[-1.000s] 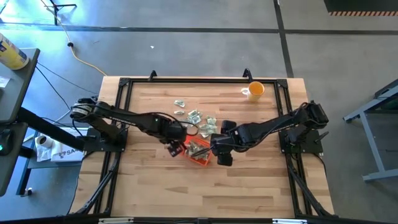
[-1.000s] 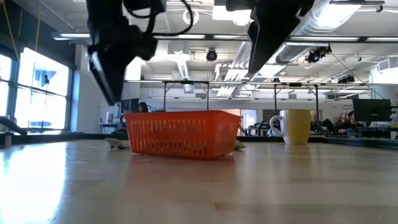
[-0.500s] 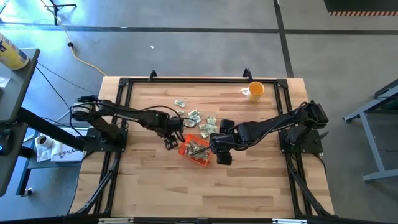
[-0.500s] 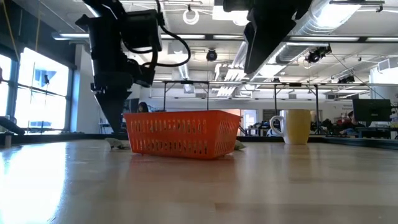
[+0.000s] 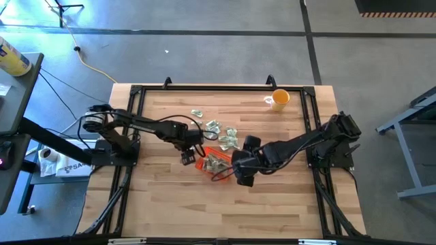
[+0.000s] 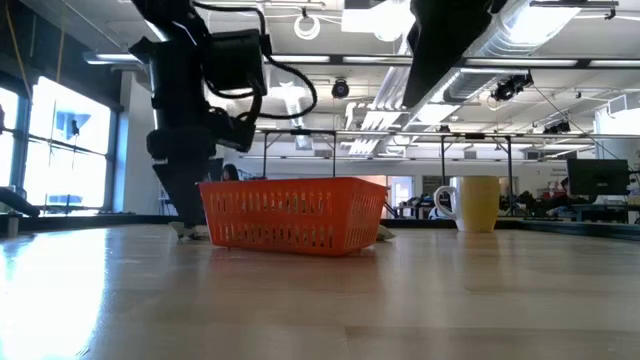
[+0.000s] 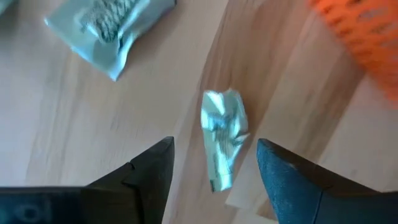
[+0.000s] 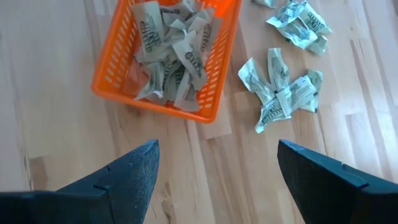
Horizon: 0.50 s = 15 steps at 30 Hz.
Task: Pick and place Stevia / Truvia into bins
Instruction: Put the stevia packet into the orange bin
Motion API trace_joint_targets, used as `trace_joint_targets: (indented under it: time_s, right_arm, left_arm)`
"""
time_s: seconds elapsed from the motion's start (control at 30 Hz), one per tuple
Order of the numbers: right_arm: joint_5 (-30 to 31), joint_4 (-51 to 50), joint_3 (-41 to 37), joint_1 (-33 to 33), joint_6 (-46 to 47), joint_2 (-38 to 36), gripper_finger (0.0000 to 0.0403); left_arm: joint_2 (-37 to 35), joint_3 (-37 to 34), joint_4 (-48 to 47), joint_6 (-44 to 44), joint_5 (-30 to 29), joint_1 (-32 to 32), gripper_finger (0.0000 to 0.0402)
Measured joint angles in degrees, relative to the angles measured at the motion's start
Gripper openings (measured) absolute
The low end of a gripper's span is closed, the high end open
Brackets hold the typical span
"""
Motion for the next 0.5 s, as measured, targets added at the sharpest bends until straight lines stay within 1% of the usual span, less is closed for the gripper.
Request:
trace_joint_targets:
  time_s: [0.13, 0.23, 0.33, 0.47, 0.5]
  right_arm:
    - [1.05, -0.94, 0.0, 0.49, 0.02, 0.0, 0.0316]
    - [1.22, -2.22, 0.0, 0.49, 0.03, 0.0, 0.0316]
    - [1.38, -3.34, 0.0, 0.53, 0.12, 0.0, 0.0316]
    - [2.95, -3.86, 0.0, 1.0, 0.35, 0.0, 0.0316]
    - [3.51, -3.94, 0.0, 1.12, 0.35, 0.0, 0.0316]
  left_arm:
    - [2.77, 0.01, 0.4, 1.29, 0.13, 0.02, 0.0239]
    - [4.9, 0.34, 0.51, 2.62, 0.89, -0.01, 0.0203]
    - [5.55, 0.35, 0.53, 2.67, 0.95, -0.07, 0.0144]
    - [4.82, 2.82, -3.02, 2.59, -0.07, -0.03, 0.004]
    - [4.43, 3.77, -5.13, 2.36, -0.92, -0.01, 0.003]
